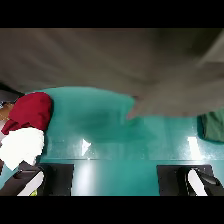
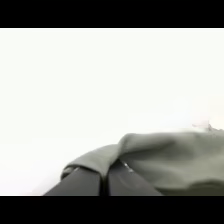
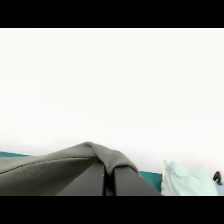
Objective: Fold the shirts.
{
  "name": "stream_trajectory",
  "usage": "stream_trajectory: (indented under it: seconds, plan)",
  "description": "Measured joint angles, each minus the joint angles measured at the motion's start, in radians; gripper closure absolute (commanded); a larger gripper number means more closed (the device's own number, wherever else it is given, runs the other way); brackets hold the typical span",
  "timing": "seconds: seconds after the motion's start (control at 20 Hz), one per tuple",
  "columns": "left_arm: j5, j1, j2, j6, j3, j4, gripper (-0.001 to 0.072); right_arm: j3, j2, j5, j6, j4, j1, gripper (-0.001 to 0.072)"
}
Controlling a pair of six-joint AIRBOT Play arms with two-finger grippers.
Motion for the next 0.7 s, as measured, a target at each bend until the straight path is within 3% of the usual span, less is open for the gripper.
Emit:
stream_trajectory:
  seconds: [0.3, 0.7]
  plan:
    - [-0.023, 0.0, 0.031, -0.047, -0.109, -0.034, 0.0681, 0.107, -0.116, 0.244, 0.048, -0.048, 0.001, 0.069]
    - [-0.118, -0.002, -0.198, -0.072, -0.636, -0.036, 0.0681, -0.222, -0.419, 0.413, 0.08, -0.05, 0.002, 0.069]
